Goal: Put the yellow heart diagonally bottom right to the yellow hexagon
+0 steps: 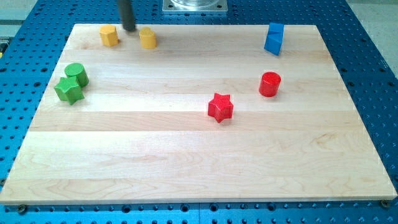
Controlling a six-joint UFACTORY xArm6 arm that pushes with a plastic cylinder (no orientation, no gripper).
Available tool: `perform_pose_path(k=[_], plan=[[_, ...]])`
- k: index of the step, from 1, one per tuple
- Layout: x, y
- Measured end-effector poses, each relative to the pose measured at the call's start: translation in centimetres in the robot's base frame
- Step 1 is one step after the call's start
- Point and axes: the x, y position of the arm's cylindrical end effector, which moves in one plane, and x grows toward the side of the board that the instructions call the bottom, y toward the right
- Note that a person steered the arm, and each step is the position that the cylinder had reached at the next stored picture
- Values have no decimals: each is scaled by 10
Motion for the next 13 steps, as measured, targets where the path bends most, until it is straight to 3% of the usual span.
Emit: perform_pose_path(k=[1,3,4,5,6,7,9,13], plan=[[1,66],[53,18],[74,64],[101,65],[97,-8],[96,-42],[109,-3],[109,1]])
